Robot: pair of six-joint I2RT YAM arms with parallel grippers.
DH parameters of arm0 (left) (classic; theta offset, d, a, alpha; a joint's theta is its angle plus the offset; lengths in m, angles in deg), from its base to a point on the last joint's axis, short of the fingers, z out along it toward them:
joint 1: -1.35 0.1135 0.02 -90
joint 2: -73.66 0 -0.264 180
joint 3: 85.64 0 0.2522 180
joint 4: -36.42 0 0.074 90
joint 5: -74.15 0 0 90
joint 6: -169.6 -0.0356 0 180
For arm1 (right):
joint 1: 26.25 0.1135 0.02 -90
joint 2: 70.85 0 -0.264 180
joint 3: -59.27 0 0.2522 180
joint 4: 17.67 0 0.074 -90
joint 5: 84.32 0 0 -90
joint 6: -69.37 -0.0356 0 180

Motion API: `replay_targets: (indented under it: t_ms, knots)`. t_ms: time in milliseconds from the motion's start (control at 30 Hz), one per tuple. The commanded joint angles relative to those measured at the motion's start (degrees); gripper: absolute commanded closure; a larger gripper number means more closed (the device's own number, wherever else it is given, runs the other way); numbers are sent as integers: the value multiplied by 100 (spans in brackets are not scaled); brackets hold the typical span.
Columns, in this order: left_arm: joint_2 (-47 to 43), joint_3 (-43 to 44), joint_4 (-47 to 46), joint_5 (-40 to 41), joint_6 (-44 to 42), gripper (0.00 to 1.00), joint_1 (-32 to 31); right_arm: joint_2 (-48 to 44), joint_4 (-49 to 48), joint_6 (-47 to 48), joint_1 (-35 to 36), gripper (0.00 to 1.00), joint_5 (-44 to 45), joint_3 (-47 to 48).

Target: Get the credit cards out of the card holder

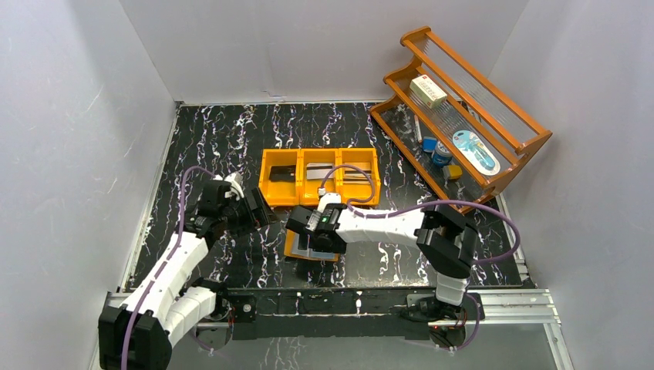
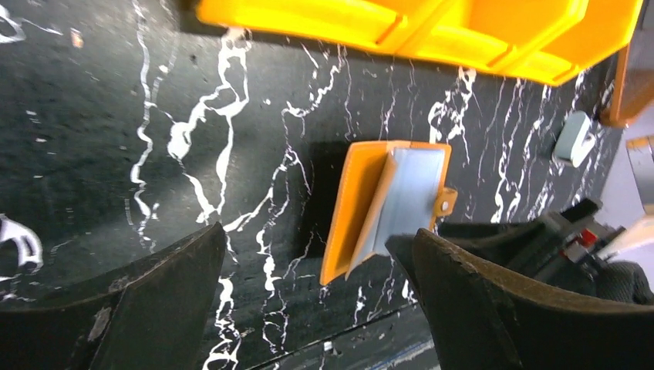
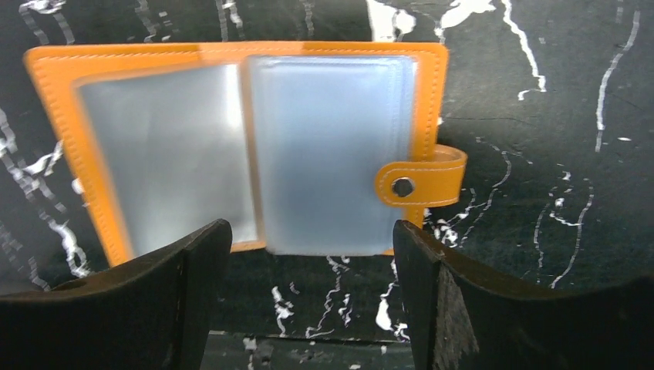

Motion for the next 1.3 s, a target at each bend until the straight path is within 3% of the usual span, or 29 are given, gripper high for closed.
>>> replay_targets:
  t_ms: [0, 500, 867, 933, 1167, 1267]
  knots:
    - [82, -196, -250, -937, 116, 11, 12, 78, 463, -379, 29, 15, 511, 243]
    - [527, -423, -573, -1348, 303, 15, -6, 483, -116, -146, -126, 16, 54, -71]
    - [603, -482, -645, -1405, 326, 17, -44, 781, 183, -153, -126, 48, 299, -106]
    - [631, -482, -645, -1405, 319, 17, -42, 717, 128, -122, -129, 51, 297, -115]
    - [622, -384, -645, -1534, 320, 18, -58, 525, 249, 263, -126, 34, 362, 174]
    - [596, -351, -645, -1563, 361, 18, -99, 354, 54, 619, -129, 31, 210, 210]
